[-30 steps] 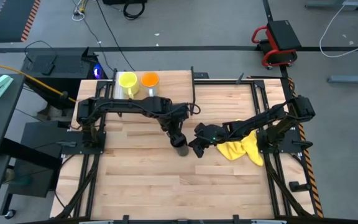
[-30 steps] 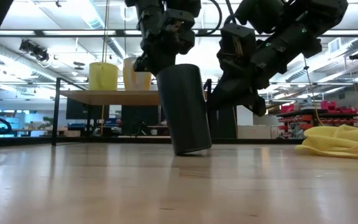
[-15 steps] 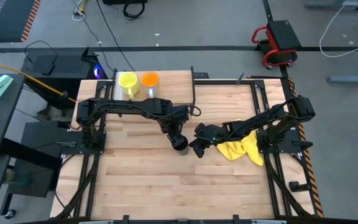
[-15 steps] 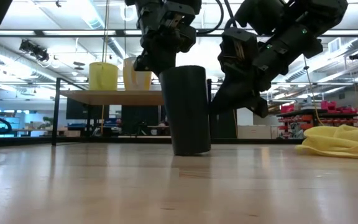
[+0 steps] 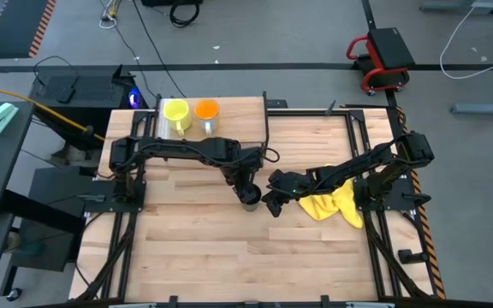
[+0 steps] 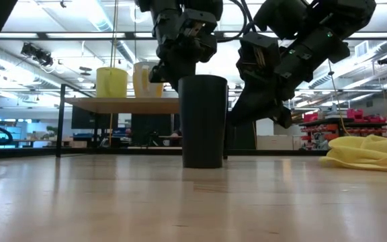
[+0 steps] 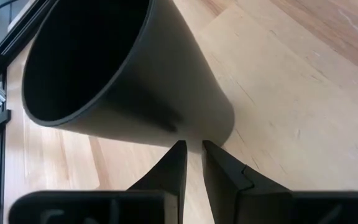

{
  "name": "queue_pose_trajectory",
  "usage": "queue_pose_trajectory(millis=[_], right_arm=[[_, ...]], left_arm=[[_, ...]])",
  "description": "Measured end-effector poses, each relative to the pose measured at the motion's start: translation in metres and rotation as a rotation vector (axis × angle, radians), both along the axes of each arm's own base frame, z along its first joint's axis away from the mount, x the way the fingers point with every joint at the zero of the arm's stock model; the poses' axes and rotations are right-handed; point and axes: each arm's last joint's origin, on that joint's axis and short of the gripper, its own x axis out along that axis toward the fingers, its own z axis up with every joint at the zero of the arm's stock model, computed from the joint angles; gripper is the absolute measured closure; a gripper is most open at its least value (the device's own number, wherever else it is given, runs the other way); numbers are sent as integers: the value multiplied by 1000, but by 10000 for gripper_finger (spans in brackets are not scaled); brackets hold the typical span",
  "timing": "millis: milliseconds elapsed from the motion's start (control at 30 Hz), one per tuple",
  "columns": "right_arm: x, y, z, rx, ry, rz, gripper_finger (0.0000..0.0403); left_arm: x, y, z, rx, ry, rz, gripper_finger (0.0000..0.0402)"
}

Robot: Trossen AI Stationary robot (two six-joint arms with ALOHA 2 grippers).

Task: Stack small to large cups/mugs on shelf
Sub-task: Put the black cup on the shelf

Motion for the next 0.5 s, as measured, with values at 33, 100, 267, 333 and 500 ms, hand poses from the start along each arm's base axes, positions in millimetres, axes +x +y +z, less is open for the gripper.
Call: queue_pose_trajectory(millis=[33,100,267,333,500], right_arm=[[0,0,0,1,-1,-1,345],[0,0,0,1,-1,-1,345],[0,0,0,1,-3,-1,345],[0,0,0,1,-3,-1,345],[0,0,0,1,-3,-1,345]], left_arm=[[0,0,0,0,-1,0,323],[1,0,1,1,-16,1,326],[1,0,1,-5,-14,20,341],[1,0,1,-6,-14,22,351],[2,0,1,-6,-16,23,386]])
